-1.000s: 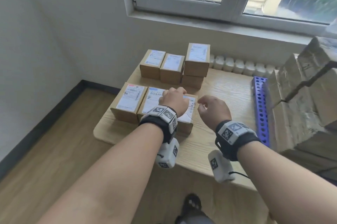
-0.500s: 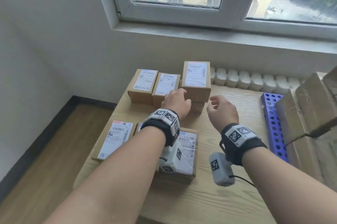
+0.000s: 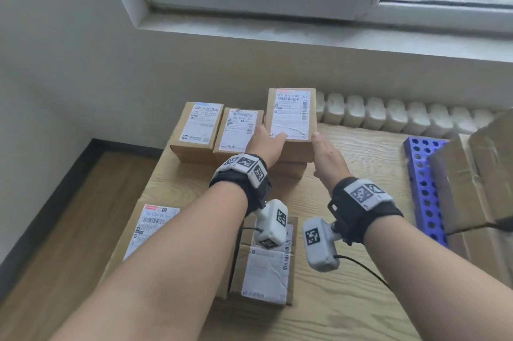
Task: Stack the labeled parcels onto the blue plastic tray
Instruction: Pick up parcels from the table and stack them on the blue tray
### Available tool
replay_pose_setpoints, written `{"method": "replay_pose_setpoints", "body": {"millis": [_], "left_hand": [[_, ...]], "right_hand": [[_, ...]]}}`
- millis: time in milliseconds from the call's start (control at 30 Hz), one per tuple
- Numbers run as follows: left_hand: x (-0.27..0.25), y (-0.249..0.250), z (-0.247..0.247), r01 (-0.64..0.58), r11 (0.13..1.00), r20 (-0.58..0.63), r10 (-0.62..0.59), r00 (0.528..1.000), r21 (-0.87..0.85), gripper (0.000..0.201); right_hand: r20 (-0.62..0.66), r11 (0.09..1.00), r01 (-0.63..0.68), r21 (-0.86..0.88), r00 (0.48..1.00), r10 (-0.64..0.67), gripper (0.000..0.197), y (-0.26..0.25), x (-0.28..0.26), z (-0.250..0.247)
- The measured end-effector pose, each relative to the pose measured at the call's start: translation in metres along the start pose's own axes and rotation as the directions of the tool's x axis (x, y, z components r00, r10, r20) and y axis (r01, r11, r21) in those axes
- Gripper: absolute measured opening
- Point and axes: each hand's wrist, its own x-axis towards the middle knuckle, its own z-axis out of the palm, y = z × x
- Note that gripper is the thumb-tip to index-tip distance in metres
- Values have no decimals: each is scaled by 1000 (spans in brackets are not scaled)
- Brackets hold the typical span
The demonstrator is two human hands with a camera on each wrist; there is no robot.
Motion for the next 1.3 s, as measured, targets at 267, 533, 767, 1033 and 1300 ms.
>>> {"method": "replay_pose_setpoints", "body": {"millis": [267,533,767,1033,1300], "left_hand": [[1,-7,-3,35,996,38,-32,999,-83,51],[-22,-9,-5,20,985,24,-16,1000,-173,42],[-55,-11,-16,32,932,29,-23,999,-360,51],[-114,-32,-15,-10,889,39,31,999,-457,81],[-191,-50,-8,-126,828,3,152,988,-547,98]], "right_hand": [[-39,997,-64,42,997,66,53,4,2,-1],[-88,997,-37,64,995,43,42,9,-15,-4],[-113,996,19,90,994,-9,32,2,-50,-13],[-142,987,43,155,990,-21,36,10,-113,-25],[-233,976,150,160,966,-110,23,22,-195,-53]]}}
